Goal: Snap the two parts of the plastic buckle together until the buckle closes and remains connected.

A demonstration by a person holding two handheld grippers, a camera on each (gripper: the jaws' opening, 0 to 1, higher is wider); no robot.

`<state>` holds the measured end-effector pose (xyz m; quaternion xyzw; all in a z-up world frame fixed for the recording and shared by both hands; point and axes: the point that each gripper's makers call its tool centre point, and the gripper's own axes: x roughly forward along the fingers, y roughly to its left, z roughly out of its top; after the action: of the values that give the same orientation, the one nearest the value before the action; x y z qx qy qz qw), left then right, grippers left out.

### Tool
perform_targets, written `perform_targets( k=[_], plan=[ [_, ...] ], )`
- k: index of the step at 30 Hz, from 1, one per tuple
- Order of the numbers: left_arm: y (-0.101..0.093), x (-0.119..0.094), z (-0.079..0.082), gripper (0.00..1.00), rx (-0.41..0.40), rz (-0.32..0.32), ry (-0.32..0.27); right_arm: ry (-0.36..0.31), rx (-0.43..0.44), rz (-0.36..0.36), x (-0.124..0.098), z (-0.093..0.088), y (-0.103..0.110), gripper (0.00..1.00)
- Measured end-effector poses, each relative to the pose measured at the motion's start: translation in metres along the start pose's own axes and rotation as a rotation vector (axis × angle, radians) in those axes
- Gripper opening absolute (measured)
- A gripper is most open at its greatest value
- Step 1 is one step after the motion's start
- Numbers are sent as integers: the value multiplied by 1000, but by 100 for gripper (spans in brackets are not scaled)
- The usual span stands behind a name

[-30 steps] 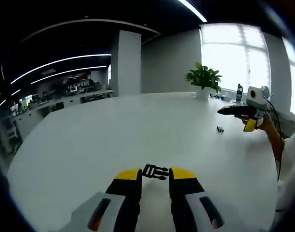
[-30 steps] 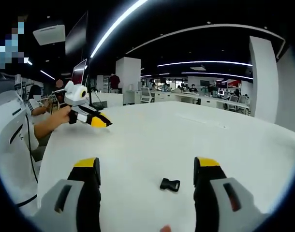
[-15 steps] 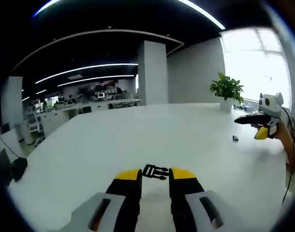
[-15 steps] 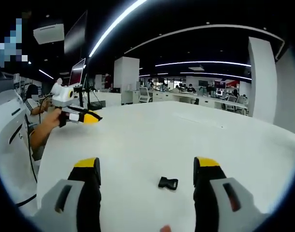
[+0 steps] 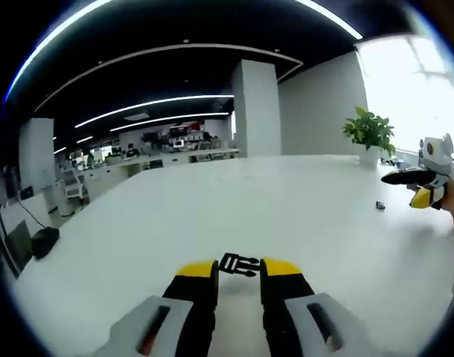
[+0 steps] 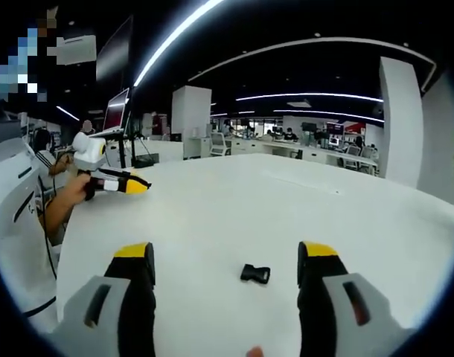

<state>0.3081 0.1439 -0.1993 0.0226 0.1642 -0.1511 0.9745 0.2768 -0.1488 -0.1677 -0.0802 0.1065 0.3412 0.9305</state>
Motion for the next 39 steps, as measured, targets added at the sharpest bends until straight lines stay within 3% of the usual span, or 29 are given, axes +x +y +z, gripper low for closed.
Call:
perform_targets(
  k=[4,6,10,16,17,19,24,30,35,37,39],
  plan=[
    [0,0,-11,21,-15,23,57,-4,13,2,-1,-2,0,78],
    [2,-3,-21,21,3,48,123,-4,15,4,-1,-3,0,78],
    [4,-4,-16,21,-15,61,108,5,22,7,-1,-6,-2,78],
    [-1,-6,-20,23,-36,10,106,9,21,4,0,-7,-5,78],
    [2,-6,-19,25,-8,21,101,7,22,5,0,-7,-4,78],
    [2,-7,-18,41,18,30,97,7,27,5,1,-8,-4,78],
    [-1,-12,-15,50,59,-21,83,16,27,9,4,-9,-3,78],
    [-16,-21,8,50,-8,-228,-5,18,-17,21,4,-5,0,79],
    [-16,-23,20,55,93,-318,-11,14,-46,37,3,-1,-2,80],
    [-12,-21,24,58,211,-336,-21,28,-61,48,4,-3,-5,81],
    [-12,-19,24,59,267,-366,-10,34,-79,62,5,-5,-8,82]
  ],
)
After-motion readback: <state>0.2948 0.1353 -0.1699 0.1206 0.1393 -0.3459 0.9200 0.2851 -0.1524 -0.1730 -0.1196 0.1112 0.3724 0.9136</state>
